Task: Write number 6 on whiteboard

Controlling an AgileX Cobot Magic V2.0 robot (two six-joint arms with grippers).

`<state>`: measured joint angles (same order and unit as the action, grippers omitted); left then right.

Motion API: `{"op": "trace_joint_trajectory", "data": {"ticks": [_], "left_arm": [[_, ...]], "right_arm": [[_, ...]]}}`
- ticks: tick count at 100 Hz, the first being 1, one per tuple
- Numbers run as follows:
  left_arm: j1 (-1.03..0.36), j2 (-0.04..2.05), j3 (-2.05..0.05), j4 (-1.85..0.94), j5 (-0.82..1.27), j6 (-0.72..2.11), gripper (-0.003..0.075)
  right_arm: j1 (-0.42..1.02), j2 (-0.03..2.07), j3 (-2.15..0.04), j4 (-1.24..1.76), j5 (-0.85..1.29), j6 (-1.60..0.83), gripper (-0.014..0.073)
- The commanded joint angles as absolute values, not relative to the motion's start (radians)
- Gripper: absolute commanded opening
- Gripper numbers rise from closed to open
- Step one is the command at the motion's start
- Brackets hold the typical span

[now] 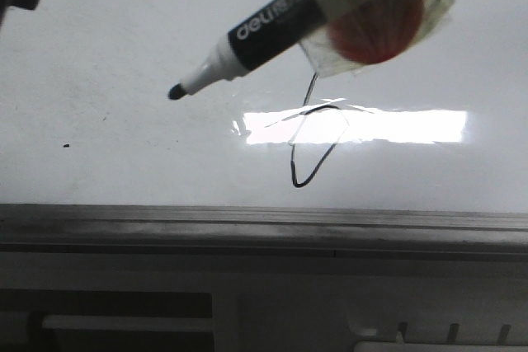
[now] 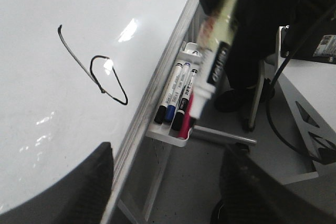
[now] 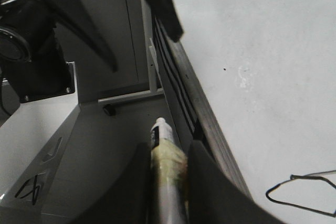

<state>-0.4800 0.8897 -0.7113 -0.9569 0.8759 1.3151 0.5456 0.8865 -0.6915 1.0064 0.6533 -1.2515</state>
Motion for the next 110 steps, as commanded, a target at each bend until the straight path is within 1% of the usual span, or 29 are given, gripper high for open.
{"op": "trace_joint_trajectory", "data": {"ticks": [1, 16, 29, 38, 65, 70, 75, 84, 110], "left_arm": [[-0.527, 0.937, -0.784, -1.020, 0.872, 1.336, 0.0421], [-0.655, 1.033, -0.826, -1.014, 0.851, 1.338, 0.0421], [-0.732, 1.095, -0.831, -1.009, 0.749, 1.338, 0.0420], [-0.747, 1.125, -0.831, -1.009, 0.700, 1.338, 0.0420], [-0.747, 1.211, -0.831, -1.012, 0.733, 1.338, 0.0419], [-0.747, 1.220, -0.831, -1.012, 0.728, 1.338, 0.0408], [-0.747, 1.227, -0.831, -1.012, 0.728, 1.338, 0.0383], [-0.747, 1.240, -0.831, -1.015, 0.728, 1.338, 0.0304], [-0.747, 1.247, -0.831, -1.064, 0.699, 1.340, -0.0020]], "right_arm": [[0.584, 0.900, -0.727, 1.042, 0.582, -1.256, -0.0055], [0.644, 0.941, -0.727, 1.040, 0.513, -1.256, -0.0055], [0.664, 0.968, -0.727, 1.040, 0.511, -1.256, -0.0055], [0.670, 0.972, -0.727, 1.039, 0.511, -1.256, -0.0055], [0.670, 0.972, -0.727, 1.039, 0.511, -1.256, -0.0055], [0.670, 0.972, -0.727, 1.039, 0.512, -1.256, -0.0055], [0.670, 0.972, -0.727, 1.038, 0.516, -1.256, -0.0055], [0.670, 0.972, -0.727, 1.036, 0.529, -1.256, -0.0055], [0.670, 0.972, -0.727, 1.028, 0.542, -1.256, -0.0055]]}}
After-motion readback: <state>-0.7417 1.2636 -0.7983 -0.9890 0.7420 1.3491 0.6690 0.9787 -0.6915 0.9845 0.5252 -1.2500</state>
